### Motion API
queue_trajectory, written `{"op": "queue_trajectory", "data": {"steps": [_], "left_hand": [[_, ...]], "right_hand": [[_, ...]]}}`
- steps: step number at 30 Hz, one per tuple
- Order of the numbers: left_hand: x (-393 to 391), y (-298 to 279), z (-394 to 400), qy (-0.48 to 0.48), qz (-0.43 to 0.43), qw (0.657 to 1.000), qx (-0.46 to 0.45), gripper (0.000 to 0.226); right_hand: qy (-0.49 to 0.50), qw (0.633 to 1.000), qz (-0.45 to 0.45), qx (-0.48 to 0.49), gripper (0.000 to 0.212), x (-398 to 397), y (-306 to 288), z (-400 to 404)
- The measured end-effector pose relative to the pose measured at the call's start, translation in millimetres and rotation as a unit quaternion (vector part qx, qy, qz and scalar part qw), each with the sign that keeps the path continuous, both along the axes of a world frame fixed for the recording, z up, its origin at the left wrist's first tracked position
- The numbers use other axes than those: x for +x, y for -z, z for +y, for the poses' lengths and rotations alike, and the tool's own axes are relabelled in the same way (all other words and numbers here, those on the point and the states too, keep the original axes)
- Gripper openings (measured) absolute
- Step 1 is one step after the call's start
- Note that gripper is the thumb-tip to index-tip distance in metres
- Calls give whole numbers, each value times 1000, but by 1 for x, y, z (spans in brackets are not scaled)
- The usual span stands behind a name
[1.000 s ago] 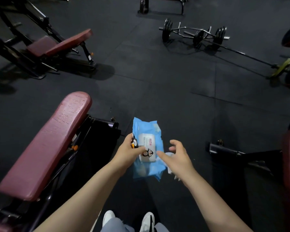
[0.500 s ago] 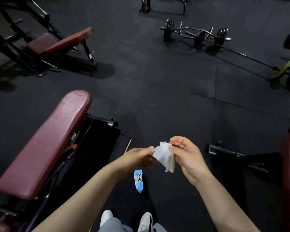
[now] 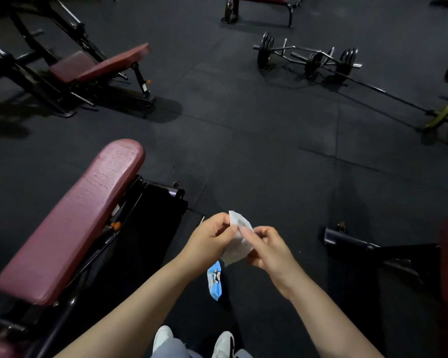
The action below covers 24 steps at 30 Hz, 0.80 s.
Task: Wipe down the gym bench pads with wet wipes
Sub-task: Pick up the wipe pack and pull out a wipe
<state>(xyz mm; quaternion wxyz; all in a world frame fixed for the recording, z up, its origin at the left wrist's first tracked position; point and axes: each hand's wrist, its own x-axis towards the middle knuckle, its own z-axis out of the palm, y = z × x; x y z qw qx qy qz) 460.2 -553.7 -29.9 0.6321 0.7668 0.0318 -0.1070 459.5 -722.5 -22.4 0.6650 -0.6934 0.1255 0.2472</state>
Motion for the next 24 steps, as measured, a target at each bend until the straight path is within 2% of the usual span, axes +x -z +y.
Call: {"op": "queue_trajectory", "data": {"steps": [2,5,6,10,13,16,18,22,24], "left_hand": [[-1,-3,0,9,-11,999,39,25],[-2,-5,0,12,-25,996,86,21],[-3,-5,1,10,-30,994,100,19],[-3,-1,8,-32,-33,990,135,17],[-2,1,13,-55,-27,988,144,18],[-1,3,14,-80,2,991,108,15],[-1,4,12,-108,49,992,32,13],[-1,5,13,-110,111,985,-72,60],[-2,3,15,-82,98,990,-52,62]], "right_hand": [[10,1000,-2,-22,39,0,0,3],[41,998,-31,-35,12,1,2,5],[48,997,-43,-41,10,1,2,5],[71,994,-61,-63,19,2,4,2],[94,995,-24,18,25,2,2,-3],[105,986,33,125,28,2,0,-4],[128,979,56,150,22,2,1,-3],[159,976,43,142,21,1,5,-6],[123,990,-3,75,23,0,7,-8]]}}
